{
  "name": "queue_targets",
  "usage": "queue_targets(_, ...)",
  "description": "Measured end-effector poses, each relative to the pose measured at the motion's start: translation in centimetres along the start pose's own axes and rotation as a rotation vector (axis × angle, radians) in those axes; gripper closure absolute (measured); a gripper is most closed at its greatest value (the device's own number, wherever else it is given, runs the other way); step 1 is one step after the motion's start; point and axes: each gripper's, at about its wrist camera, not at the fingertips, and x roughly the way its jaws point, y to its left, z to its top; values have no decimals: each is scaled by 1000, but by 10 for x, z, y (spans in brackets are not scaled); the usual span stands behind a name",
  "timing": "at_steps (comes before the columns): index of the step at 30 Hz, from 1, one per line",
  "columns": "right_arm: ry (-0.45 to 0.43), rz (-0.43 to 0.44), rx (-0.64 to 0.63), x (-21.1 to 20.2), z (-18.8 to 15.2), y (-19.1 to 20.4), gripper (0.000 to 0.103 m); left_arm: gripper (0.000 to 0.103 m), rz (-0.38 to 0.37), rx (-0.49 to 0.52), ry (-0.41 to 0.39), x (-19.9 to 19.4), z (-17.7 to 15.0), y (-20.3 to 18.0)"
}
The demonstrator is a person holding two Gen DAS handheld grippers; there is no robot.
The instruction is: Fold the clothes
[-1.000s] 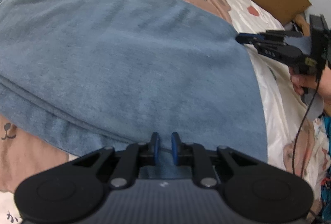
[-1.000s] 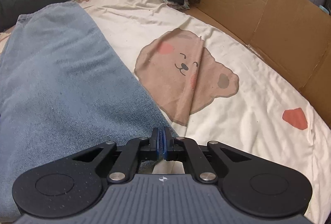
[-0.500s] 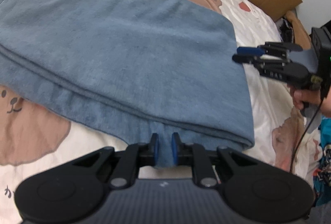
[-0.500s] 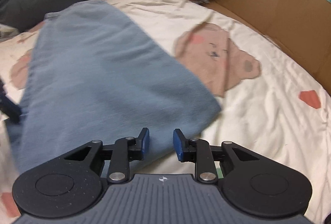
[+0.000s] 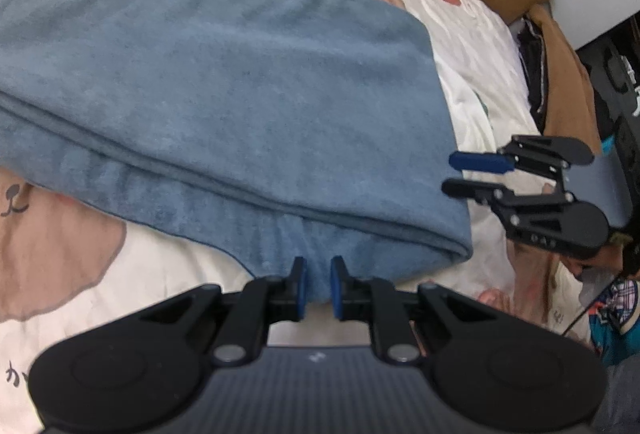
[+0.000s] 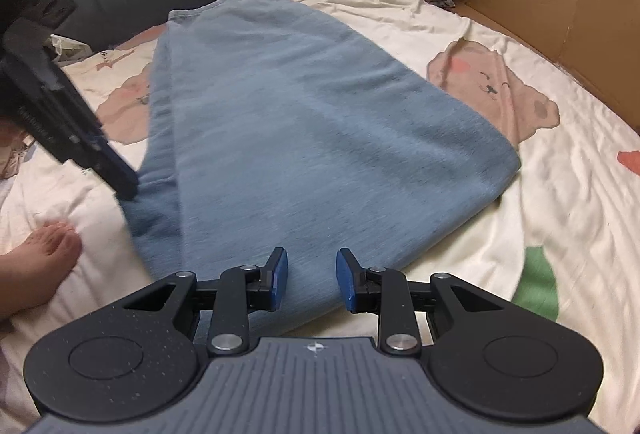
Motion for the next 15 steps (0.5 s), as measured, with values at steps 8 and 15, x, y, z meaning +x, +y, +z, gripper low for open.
queue_targets(8, 25, -16, 6, 9, -19, 13, 69, 88, 32, 18, 1, 21, -9, 6)
queue_targets(15, 33, -25, 41, 6, -17, 12, 69, 88, 76, 28, 38, 23, -3, -2)
